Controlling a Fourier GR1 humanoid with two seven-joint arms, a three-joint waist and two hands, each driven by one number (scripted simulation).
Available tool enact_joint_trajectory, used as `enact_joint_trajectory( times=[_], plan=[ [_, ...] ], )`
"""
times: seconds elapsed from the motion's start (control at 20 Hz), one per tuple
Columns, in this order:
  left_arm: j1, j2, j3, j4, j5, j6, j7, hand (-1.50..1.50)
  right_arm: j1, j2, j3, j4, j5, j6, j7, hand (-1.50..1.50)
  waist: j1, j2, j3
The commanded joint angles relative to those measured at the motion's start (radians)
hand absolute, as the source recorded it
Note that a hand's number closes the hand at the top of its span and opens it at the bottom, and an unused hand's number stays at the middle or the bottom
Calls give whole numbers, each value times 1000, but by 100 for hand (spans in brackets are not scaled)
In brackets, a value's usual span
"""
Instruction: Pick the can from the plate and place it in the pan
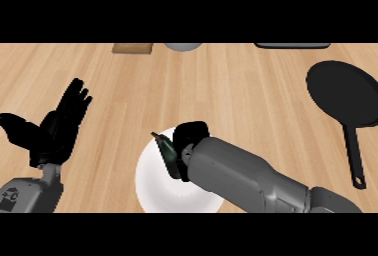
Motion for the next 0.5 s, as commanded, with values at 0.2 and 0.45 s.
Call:
enact_joint_trajectory(
  times=[0.2,0.45],
  plan=[
    [-26,-40,13,34,-34,9,0,0,33,-14,-60,-17,107,-81,67,150,-12,8,1],
    [5,10,55,13,6,-32,-1,0,19,-270,-224,89,161,-376,-223,150,-9,16,3]
  ],
)
